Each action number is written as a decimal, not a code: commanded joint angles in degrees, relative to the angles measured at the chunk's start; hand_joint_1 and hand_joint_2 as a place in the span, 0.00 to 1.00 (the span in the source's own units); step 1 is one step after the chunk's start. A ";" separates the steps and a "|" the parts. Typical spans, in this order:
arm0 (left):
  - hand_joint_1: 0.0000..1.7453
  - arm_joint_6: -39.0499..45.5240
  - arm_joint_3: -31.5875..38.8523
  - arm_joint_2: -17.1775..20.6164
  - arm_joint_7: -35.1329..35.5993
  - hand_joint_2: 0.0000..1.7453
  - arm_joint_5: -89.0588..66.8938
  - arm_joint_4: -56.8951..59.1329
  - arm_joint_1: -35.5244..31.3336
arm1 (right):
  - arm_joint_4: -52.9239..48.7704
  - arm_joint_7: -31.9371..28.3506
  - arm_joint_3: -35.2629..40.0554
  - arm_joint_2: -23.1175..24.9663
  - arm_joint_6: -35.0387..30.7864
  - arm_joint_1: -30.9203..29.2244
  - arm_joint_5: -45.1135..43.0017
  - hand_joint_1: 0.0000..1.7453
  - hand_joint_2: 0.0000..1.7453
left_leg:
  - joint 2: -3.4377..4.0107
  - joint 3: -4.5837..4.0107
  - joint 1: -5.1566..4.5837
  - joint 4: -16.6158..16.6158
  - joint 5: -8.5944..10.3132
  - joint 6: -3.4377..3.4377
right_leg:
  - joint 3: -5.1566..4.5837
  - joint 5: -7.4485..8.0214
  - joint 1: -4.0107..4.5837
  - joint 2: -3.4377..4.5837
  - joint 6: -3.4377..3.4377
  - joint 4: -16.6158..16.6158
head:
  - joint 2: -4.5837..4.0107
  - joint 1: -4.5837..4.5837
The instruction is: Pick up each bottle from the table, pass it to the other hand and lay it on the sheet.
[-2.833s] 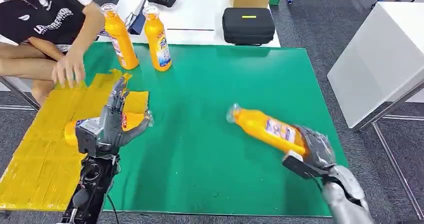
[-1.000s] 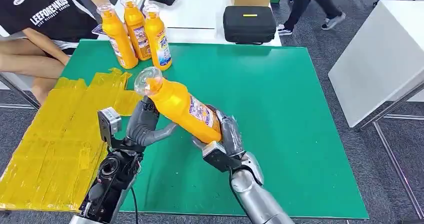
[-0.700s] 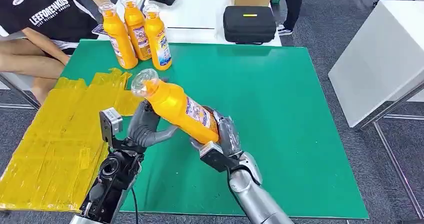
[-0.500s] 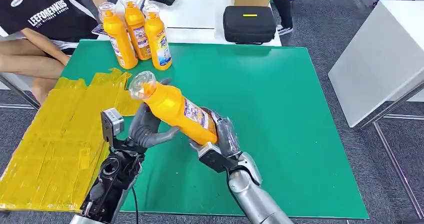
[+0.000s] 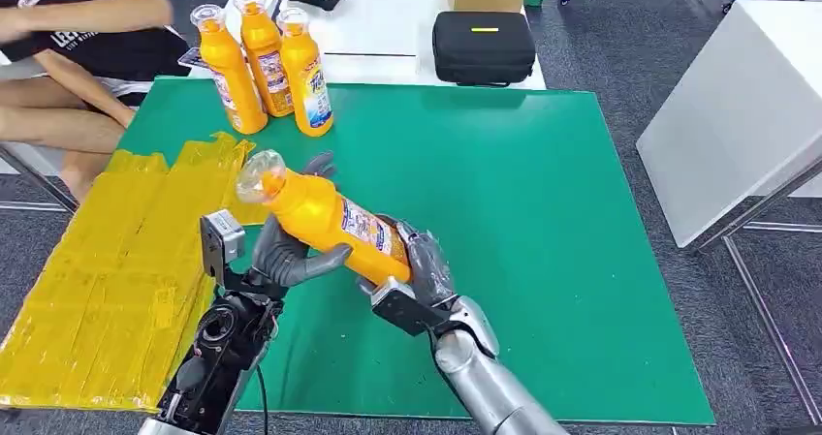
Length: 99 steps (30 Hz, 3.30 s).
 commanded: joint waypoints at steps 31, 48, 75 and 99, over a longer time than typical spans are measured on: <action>1.00 -1.09 -2.08 -3.24 -1.57 1.00 1.25 7.77 -5.46 | 1.15 -0.57 15.42 -1.80 -1.04 -0.06 -6.20 1.00 1.00 | -0.20 0.13 0.03 0.02 -0.04 0.01 | 0.14 -0.09 0.06 -0.19 -0.21 0.01 | 0.00 0.00; 1.00 11.17 2.08 -0.25 -3.12 1.00 -5.06 2.57 -1.10 | -14.59 -0.26 10.24 -2.28 2.35 6.16 -10.24 0.00 1.00 | -0.02 0.33 0.02 0.02 -0.17 0.01 | 0.27 -0.17 0.07 -0.01 -0.37 0.04 | 0.00 0.02; 1.00 59.32 9.48 1.34 16.32 1.00 -69.73 3.88 -1.38 | -50.44 1.57 2.79 -5.34 5.36 20.86 -23.28 0.00 1.00 | -0.19 0.19 0.02 0.00 -0.10 0.02 | 0.19 -0.12 0.05 -0.19 -0.29 0.01 | 0.00 0.02; 1.00 56.54 1.83 15.95 43.90 1.00 -93.06 40.60 -15.22 | -52.62 0.25 1.29 -7.14 6.16 21.96 -24.48 0.00 1.00 | -0.12 0.21 0.06 -0.01 -0.07 -0.02 | 0.16 -0.08 0.08 -0.12 -0.30 0.00 | 0.00 0.02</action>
